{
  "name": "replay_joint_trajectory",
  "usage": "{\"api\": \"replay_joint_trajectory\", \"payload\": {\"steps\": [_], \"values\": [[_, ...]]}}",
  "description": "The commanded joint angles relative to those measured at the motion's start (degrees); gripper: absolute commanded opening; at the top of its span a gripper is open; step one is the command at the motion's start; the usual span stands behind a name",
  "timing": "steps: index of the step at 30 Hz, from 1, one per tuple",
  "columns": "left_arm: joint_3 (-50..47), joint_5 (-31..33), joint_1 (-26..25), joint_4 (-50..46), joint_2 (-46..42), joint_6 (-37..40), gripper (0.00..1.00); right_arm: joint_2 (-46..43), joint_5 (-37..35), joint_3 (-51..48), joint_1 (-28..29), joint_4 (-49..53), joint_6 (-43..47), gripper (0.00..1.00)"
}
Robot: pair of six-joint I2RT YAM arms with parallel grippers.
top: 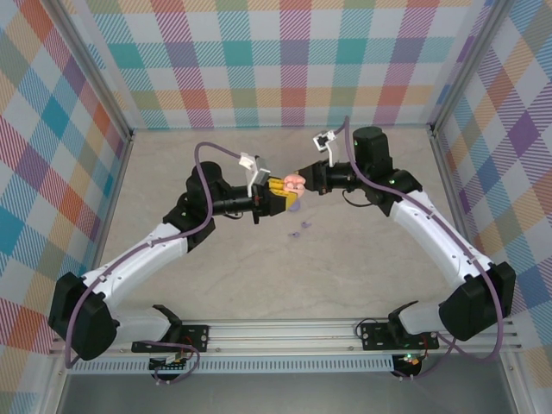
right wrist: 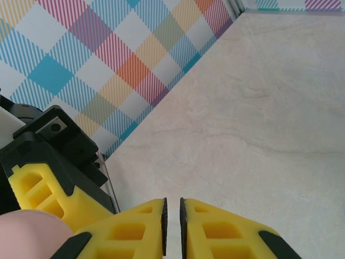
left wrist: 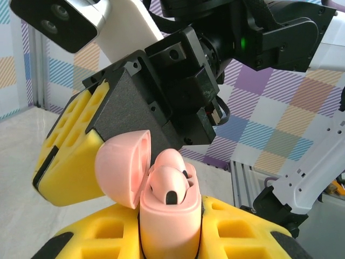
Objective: Insert the wireless bluetooth earbuds into the charging case
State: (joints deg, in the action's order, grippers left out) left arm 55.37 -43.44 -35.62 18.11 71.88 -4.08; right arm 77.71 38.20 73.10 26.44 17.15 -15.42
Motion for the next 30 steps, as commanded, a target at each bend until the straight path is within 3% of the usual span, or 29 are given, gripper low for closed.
{"api": "replay_joint_trajectory", "payload": {"steps": [1,10,21,30], "values": [[1.8,1.5,-0.9,0.4,1.1,-1.4,0.09,-2.3,2.1,-0.7,0.0,-3.0,-0.4,0.16],[2.0,3.4,-0.8,-1.1,2.0,-1.7,0.09,-3.5,0.5,-1.5,0.0,-2.8,-0.1,0.16],[4.5,15.3,0.7,-10.0,3.8,-5.4,0.10,-6.3,-25.7,-0.5,0.0,9.7,2.3,0.22],[6.8,26.4,6.5,-19.1,8.3,-13.7,0.10,-10.8,-27.6,-3.3,0.0,12.1,4.5,0.25]]}}
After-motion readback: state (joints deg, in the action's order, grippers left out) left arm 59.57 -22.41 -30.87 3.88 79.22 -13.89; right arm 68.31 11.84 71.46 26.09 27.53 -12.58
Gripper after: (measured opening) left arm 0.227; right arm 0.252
